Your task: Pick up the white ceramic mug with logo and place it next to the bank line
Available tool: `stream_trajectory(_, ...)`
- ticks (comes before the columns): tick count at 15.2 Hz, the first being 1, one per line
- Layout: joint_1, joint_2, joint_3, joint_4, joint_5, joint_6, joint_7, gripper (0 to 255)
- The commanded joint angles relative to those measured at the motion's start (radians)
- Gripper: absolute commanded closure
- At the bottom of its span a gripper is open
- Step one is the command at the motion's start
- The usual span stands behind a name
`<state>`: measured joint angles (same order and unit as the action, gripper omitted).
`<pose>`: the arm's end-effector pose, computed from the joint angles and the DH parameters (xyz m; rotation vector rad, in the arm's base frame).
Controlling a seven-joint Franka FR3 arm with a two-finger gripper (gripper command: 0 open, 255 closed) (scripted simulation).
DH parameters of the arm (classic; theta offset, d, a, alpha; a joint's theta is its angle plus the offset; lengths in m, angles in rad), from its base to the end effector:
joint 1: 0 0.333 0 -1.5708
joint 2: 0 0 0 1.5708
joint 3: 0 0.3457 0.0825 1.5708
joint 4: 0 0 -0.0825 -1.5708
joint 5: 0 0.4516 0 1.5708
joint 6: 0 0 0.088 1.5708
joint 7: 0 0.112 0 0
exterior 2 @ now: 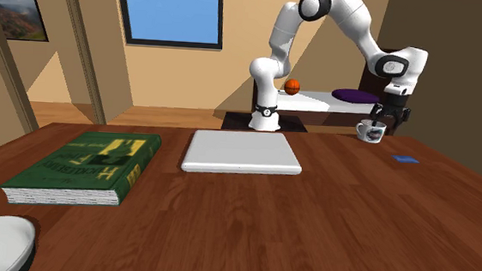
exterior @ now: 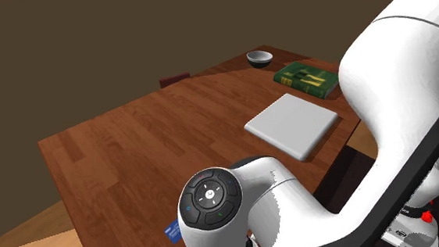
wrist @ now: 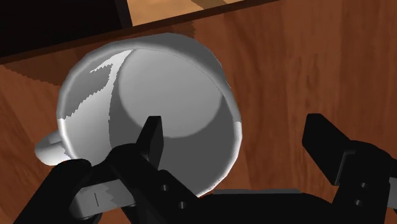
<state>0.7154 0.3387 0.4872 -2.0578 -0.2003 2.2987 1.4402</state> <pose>0.2384 0.5936 0.2596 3.0906 -0.1847 -0.0355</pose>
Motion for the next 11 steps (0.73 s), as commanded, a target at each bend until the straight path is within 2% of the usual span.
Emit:
stream_trajectory(1, -0.008, -0.034, 0.012, 0.011, 0.023, -0.041, -0.014, 0)
stream_trajectory(3, -0.016, -0.069, 0.022, 0.032, 0.048, -0.093, -0.03, 0)
stream_trajectory(11, -0.016, -0.069, 0.022, 0.032, 0.048, -0.093, -0.03, 0)
